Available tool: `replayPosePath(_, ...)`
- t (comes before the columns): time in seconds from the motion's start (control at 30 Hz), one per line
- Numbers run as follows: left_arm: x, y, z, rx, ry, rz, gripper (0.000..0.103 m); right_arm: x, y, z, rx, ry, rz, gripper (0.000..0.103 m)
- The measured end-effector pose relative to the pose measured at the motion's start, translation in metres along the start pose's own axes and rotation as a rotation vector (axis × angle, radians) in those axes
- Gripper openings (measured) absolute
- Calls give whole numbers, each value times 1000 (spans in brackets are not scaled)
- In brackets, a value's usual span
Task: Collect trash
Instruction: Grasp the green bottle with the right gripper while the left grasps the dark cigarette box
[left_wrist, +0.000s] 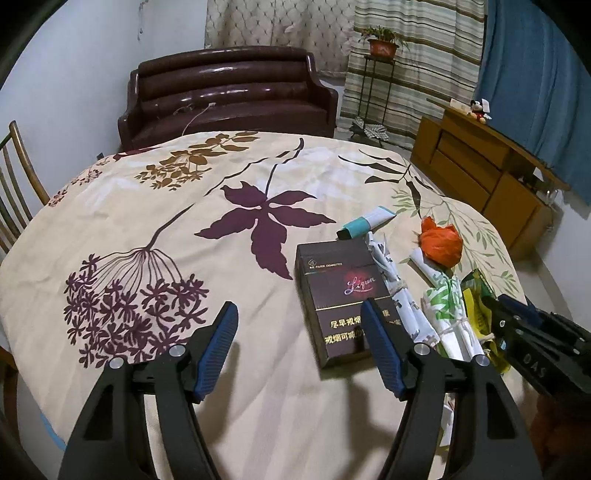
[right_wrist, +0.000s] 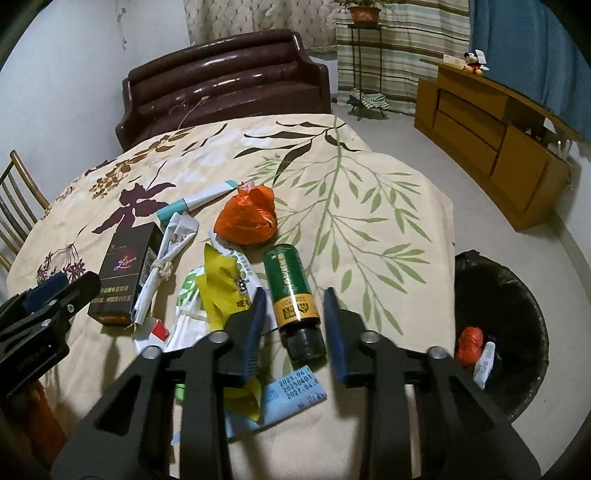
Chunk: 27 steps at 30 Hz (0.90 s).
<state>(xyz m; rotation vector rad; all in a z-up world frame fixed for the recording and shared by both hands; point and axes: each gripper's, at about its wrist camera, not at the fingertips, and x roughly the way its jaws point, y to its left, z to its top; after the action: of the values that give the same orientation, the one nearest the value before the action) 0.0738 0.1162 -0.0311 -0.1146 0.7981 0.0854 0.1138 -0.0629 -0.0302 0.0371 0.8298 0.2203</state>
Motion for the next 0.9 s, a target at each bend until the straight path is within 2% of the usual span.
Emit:
replayPosePath(0.27, 13, -10, 8, 3, 27, -23, 72, 5, -3, 3, 10, -2, 10, 26)
replayPosePath(0.53, 30, -22, 16, 24, 58, -15, 77, 3, -7, 4, 29, -10, 35, 26)
replayPosePath(0.67, 35, -25, 17, 28, 94, -15, 79, 2, -7, 4, 33, -14, 46, 26)
replayPosePath(0.9, 33, -22, 12, 26, 97, -28, 77, 1, -8, 5, 36, -15, 48, 26)
